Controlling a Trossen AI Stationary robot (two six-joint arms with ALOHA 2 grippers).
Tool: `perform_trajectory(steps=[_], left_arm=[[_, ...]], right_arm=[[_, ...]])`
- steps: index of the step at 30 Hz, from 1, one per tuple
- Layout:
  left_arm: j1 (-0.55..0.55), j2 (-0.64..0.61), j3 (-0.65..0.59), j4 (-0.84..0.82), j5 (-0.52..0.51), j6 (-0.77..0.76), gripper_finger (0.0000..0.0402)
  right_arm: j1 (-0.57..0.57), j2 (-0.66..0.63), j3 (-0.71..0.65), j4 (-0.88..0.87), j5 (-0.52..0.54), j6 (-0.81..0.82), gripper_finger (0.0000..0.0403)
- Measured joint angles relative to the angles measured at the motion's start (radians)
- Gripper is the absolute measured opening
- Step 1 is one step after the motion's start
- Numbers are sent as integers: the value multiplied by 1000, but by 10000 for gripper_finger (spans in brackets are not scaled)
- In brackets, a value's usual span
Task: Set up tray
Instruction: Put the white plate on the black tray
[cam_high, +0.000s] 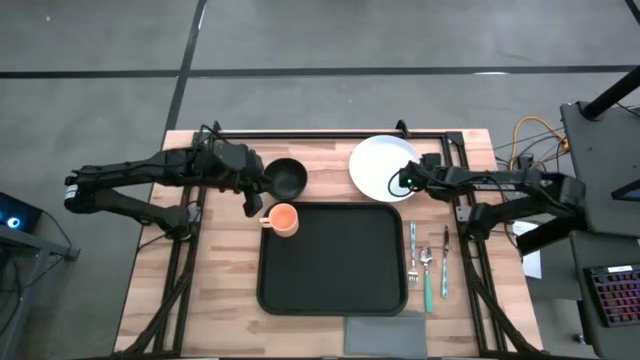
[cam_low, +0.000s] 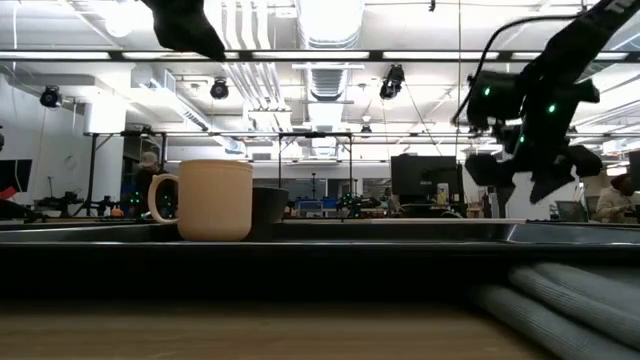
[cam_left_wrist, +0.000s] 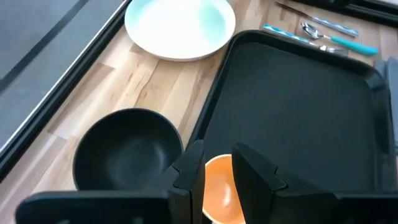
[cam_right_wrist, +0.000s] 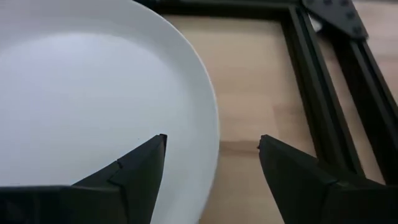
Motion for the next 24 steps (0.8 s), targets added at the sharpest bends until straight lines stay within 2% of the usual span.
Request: perform_trajectory(steps=[9,13,18,24], left_arm=[[-21,-6,0,-3,7,13,62],[-24,-6,0,-4,7,13,62],[-26,-6,0,-5,7,25,61],[-26,-6,0,-5,7,26,61]], right_arm=[[-51,186,0,42,-97,85,264],[-64,229,6,90,-117,70,257],[-64,234,14,90,-131,55,214],[-63,202,13,80,-151,22,128]])
